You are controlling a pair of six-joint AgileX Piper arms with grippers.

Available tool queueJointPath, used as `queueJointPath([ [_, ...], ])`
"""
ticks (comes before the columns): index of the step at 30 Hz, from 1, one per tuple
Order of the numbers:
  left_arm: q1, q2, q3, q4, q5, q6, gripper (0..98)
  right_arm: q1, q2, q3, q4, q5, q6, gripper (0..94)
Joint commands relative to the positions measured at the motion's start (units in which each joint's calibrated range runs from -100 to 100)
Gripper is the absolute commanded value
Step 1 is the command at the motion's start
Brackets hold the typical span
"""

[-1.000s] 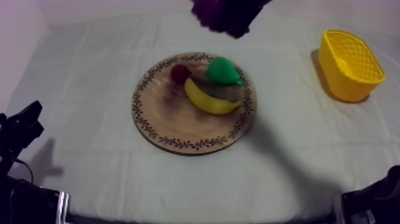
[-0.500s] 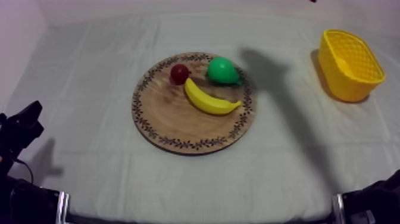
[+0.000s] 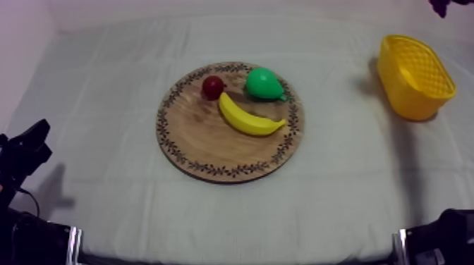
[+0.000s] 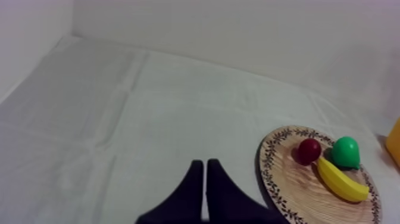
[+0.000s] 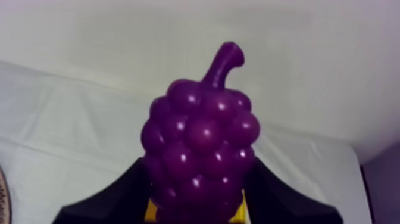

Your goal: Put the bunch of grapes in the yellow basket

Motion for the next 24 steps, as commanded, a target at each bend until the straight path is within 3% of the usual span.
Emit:
queueJointPath([
  [1, -0.01, 0.0, -0.04, 0.01, -0.03, 0.0, 0.1, 1.89, 1.31, -0.14, 0.86, 1.5, -1.11, 28.5],
  [16, -0.01, 0.0, -0.04, 0.01, -0.03, 0.0, 0.1, 3.69, 19.26, -4.37, -0.02, 16.77, 3.13, 29.5],
  [24, -0.01, 0.0, -0.04, 0.01, -0.03, 0.0, 0.1, 4.33, 27.95, -9.12, -0.55, 21.41, 2.14, 44.7],
])
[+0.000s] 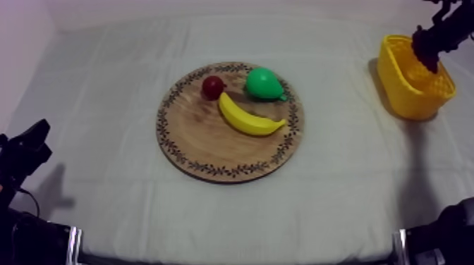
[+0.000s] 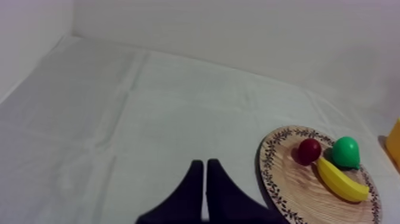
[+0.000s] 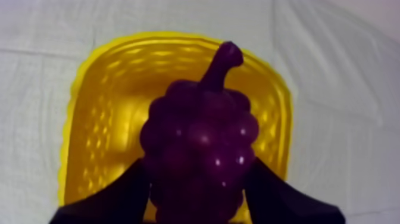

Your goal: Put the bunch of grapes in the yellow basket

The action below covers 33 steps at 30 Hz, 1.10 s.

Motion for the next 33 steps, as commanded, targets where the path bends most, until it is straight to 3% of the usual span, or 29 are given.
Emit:
queueJointPath([
  [1, -0.01, 0.0, -0.04, 0.01, -0.03, 0.0, 0.1, -0.1, 1.86, -0.45, -0.09, 0.88, -1.38, 47.3],
  [8, -0.01, 0.0, -0.04, 0.01, -0.03, 0.0, 0.1, -0.64, 4.11, -1.19, -1.19, 1.33, -3.71, 59.7],
  [16, -0.01, 0.0, -0.04, 0.01, -0.03, 0.0, 0.1, 0.18, 0.24, -0.22, -1.43, -1.89, -3.84, 61.9],
  [33, -0.01, 0.0, -0.04, 0.01, -0.03, 0.0, 0.1, 1.87, -35.56, 28.44, 0.54, -26.29, -2.76, 59.8],
])
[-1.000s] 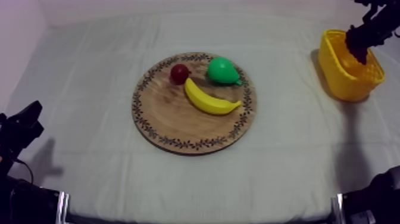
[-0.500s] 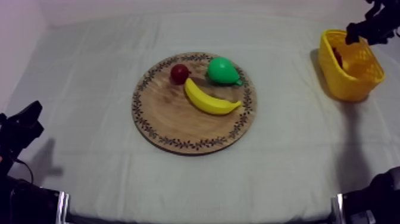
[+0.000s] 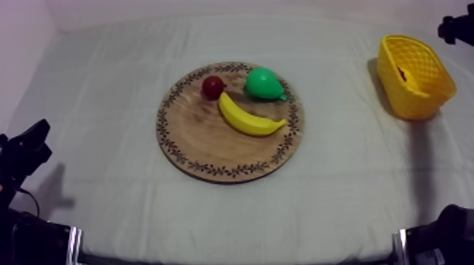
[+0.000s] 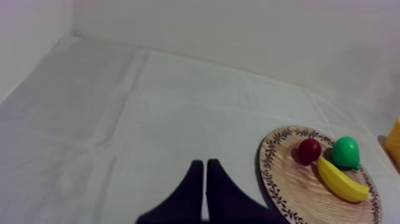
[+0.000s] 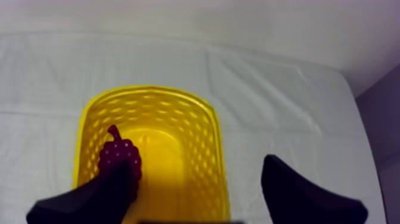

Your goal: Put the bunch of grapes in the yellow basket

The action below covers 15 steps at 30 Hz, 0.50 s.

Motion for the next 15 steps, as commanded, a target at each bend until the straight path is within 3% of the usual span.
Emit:
queueJointPath([
  [1, -0.01, 0.0, -0.04, 0.01, -0.03, 0.0, 0.1, -0.32, -9.05, 7.46, -0.01, -2.67, -0.05, 59.2],
  [15, -0.01, 0.0, -0.04, 0.01, -0.03, 0.0, 0.1, -3.91, -37.29, 30.34, -1.72, -7.7, 1.2, 48.0],
])
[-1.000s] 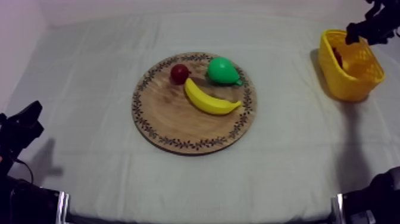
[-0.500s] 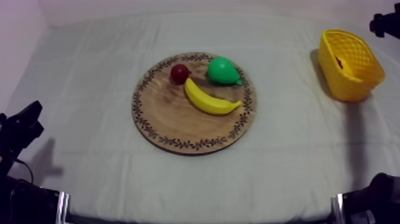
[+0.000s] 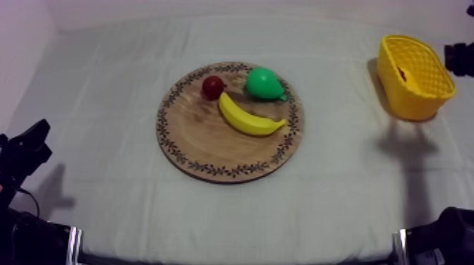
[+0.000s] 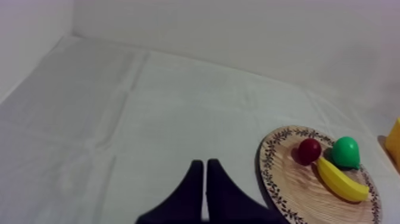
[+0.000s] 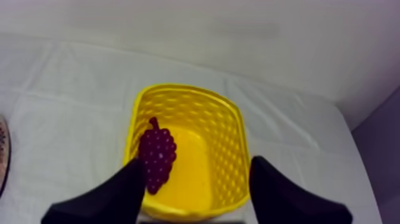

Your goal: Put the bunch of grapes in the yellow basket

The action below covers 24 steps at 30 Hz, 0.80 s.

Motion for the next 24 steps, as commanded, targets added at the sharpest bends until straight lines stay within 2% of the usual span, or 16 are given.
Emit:
queueJointPath([
  [1, -0.01, 0.0, -0.04, 0.01, -0.03, 0.0, 0.1, -0.53, -7.8, 5.01, -0.16, 0.24, 0.05, 47.2],
  [5, -0.01, 0.0, -0.04, 0.01, -0.03, 0.0, 0.1, -1.76, -15.3, 10.81, -0.08, 0.93, -0.43, 42.3],
  [12, -0.01, 0.0, -0.04, 0.01, -0.03, 0.0, 0.1, -4.55, -28.58, 20.99, 1.84, 3.99, -2.5, 31.3],
  [14, -0.01, 0.0, -0.04, 0.01, -0.03, 0.0, 0.1, -5.08, -32.08, 23.27, 2.57, 5.59, -3.27, 26.6],
  [18, -0.01, 0.0, -0.04, 0.01, -0.03, 0.0, 0.1, -5.72, -38.04, 27.26, 4.37, 7.89, -6.36, 8.7],
  [24, -0.01, 0.0, -0.04, 0.01, -0.03, 0.0, 0.1, -5.76, -43.9, 33.61, 4.83, 8.89, -7.73, 1.7],
])
